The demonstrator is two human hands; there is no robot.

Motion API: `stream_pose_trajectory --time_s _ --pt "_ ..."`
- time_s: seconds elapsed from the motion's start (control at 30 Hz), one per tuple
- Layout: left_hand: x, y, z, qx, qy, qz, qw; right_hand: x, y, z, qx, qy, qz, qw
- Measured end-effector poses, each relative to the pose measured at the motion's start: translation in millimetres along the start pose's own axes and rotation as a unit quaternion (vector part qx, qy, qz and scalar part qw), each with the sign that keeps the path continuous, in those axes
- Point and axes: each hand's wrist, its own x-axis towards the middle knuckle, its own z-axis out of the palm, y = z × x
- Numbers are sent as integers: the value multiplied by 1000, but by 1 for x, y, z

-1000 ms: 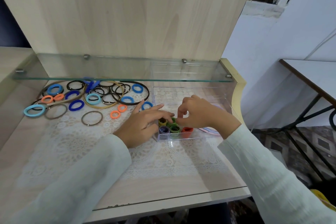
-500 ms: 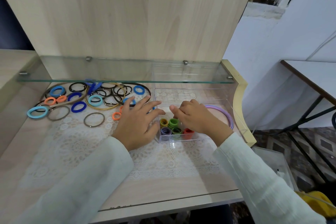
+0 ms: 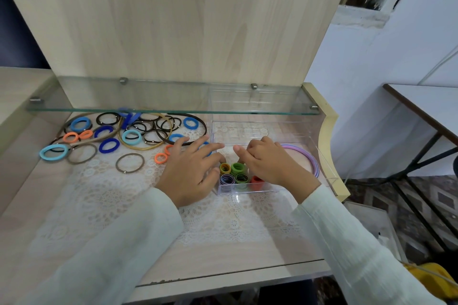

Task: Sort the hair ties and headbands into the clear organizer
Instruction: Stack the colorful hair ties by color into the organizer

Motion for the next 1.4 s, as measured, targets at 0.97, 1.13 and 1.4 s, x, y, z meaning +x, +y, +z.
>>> stream_pose_trajectory --time_s 0.97,1.13,1.4 --pt "-71 -56 -20 68 33 -229 971 19 -126 70 199 220 -40 954" --pt "-76 -62 -23 73 38 -220 972 31 -125 89 70 272 -11 960" --pt "-97 -81 -30 44 80 -99 991 43 -132 103 10 287 -26 958"
